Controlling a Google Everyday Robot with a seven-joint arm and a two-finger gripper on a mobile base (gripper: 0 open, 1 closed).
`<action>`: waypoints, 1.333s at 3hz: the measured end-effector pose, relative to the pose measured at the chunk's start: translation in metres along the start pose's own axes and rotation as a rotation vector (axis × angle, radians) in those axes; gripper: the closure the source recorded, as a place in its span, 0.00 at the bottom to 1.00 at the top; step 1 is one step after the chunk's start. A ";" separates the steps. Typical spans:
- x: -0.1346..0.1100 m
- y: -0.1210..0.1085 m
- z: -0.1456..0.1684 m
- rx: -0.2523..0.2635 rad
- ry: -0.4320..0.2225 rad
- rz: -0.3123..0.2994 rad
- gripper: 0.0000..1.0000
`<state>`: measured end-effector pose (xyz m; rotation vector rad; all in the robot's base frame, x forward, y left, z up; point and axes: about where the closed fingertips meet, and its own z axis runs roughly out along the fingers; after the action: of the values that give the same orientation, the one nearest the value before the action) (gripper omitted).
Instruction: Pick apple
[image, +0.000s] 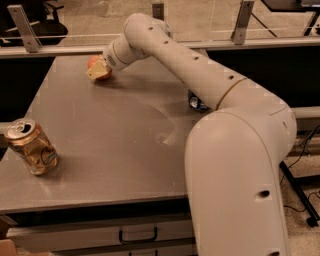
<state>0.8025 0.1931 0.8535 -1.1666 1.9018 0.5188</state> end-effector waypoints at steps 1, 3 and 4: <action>-0.009 0.010 -0.021 -0.037 -0.043 -0.019 0.88; -0.026 0.041 -0.112 -0.198 -0.133 -0.176 1.00; -0.015 0.061 -0.150 -0.303 -0.129 -0.244 1.00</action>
Offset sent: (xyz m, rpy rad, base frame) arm -0.0860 -0.0529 0.1131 0.1051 -0.1393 0.2983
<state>0.6876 0.1270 0.9475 -1.4993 1.5798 0.7447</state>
